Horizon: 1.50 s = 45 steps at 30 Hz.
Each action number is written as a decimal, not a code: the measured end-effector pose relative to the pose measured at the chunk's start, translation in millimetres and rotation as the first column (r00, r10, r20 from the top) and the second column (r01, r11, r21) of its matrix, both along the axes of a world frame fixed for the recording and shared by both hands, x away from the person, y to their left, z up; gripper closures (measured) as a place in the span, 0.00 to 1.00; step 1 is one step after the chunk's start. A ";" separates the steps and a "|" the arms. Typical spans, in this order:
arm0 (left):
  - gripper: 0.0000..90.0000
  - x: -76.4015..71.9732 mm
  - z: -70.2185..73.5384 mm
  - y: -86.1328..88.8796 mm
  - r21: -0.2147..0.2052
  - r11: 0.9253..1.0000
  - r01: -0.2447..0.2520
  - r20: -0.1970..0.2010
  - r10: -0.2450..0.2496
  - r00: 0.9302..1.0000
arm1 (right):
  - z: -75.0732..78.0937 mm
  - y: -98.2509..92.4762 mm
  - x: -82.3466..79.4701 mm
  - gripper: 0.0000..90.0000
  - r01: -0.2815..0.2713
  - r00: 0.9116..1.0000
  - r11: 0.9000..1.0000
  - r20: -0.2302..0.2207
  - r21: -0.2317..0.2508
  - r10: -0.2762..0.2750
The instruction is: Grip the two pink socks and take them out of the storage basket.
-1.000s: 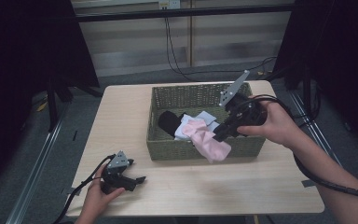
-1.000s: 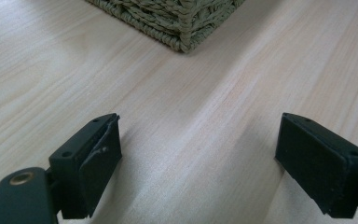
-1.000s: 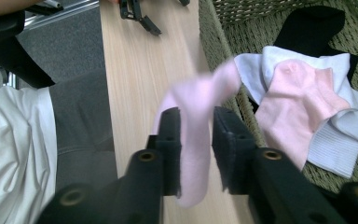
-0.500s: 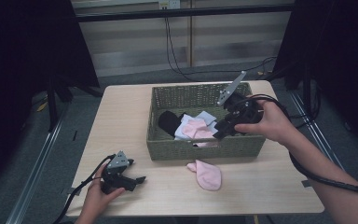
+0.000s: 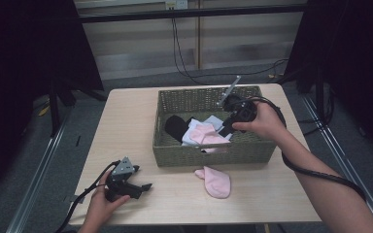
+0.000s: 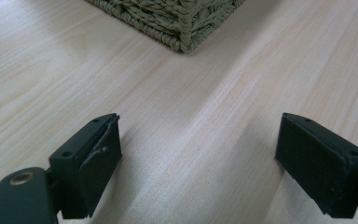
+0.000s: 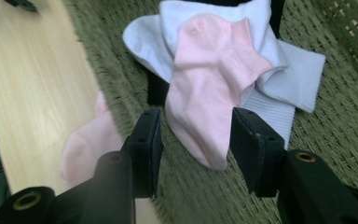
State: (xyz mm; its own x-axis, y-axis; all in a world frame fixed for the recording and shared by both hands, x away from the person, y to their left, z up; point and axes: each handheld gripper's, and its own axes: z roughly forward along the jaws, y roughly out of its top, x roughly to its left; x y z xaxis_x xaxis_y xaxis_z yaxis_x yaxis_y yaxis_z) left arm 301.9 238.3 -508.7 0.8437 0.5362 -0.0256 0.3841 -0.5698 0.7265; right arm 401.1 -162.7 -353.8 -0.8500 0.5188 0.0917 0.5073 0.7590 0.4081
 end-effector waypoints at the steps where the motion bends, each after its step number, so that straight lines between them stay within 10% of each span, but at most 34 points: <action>1: 0.15 0.0 0.0 0.0 0.000 1.000 0.000 0.001 0.000 1.000 | -4.4 0.9 2.7 0.59 -0.001 1.000 1.000 -0.004 -0.002 0.001; 32: 0.15 -0.1 0.0 0.0 0.000 1.000 -0.001 -0.001 0.001 1.000 | -79.4 9.3 52.5 0.68 0.081 0.986 0.994 -0.138 -0.070 -0.090; 40: 0.15 0.0 0.0 0.0 0.000 1.000 -0.001 -0.001 0.001 1.000 | -84.8 13.6 51.3 0.98 0.053 0.976 0.998 -0.210 -0.046 -0.062; 45: 0.15 0.0 0.0 0.0 0.001 1.000 0.000 -0.001 0.000 1.000 | -80.2 16.6 48.1 1.00 0.027 0.977 0.998 -0.211 -0.048 -0.037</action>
